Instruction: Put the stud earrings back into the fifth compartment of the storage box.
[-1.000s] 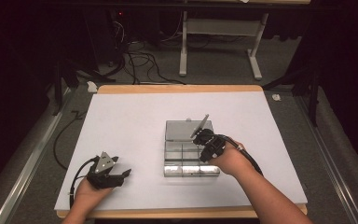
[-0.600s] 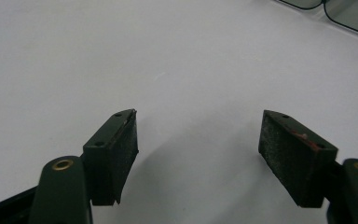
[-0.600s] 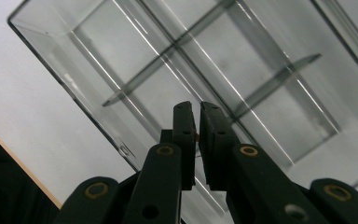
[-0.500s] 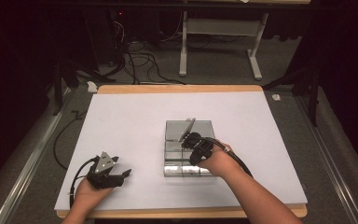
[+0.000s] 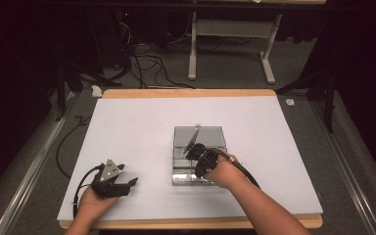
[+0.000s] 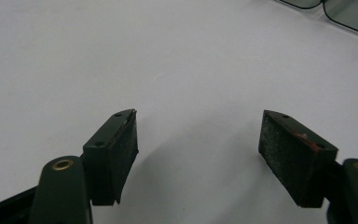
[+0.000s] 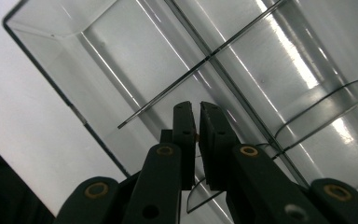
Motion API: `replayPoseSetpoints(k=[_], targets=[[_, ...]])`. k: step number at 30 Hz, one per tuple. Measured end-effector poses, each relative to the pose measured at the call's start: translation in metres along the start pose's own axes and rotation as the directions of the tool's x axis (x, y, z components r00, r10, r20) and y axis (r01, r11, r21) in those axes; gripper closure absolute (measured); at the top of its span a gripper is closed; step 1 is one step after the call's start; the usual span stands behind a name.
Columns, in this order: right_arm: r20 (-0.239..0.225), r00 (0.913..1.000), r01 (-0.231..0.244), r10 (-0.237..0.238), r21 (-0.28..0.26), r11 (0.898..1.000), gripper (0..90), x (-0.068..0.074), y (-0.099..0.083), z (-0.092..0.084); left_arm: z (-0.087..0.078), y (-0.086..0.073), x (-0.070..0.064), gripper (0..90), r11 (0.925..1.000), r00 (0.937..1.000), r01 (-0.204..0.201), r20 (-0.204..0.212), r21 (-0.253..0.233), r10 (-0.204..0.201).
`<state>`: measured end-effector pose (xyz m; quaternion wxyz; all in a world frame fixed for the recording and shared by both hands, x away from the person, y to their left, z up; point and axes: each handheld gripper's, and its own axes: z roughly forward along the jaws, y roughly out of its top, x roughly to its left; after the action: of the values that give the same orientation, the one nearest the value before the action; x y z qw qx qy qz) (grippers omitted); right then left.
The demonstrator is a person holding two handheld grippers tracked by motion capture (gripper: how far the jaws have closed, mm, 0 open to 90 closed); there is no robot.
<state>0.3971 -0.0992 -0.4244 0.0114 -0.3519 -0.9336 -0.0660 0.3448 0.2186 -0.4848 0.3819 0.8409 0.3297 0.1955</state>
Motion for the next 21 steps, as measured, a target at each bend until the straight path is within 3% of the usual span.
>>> replayPoseSetpoints(k=[9, 12, 21], targets=[[0.005, 0.9999, -0.012, 0.012, 0.023, 1.0, 85.9, -0.003, -0.002, 0.011, 0.0, 0.0, 0.0, 28.9, 1.0, 1.0, 0.0, -0.001, 0.0, 0.0], [0.002, 0.9995, -0.032, 0.032, 0.028, 0.999, 84.5, -0.004, -0.003, 0.011, 0.0, 0.0, 0.0, 28.9, 1.0, 1.0, -0.001, -0.001, 0.002, 0.001], [0.001, 0.9995, -0.03, 0.03, 0.001, 1.0, 83.0, -0.006, -0.005, 0.0, 0.0, 0.0, 0.0, 28.9, 1.0, 1.0, -0.001, -0.001, 0.002, 0.001]])
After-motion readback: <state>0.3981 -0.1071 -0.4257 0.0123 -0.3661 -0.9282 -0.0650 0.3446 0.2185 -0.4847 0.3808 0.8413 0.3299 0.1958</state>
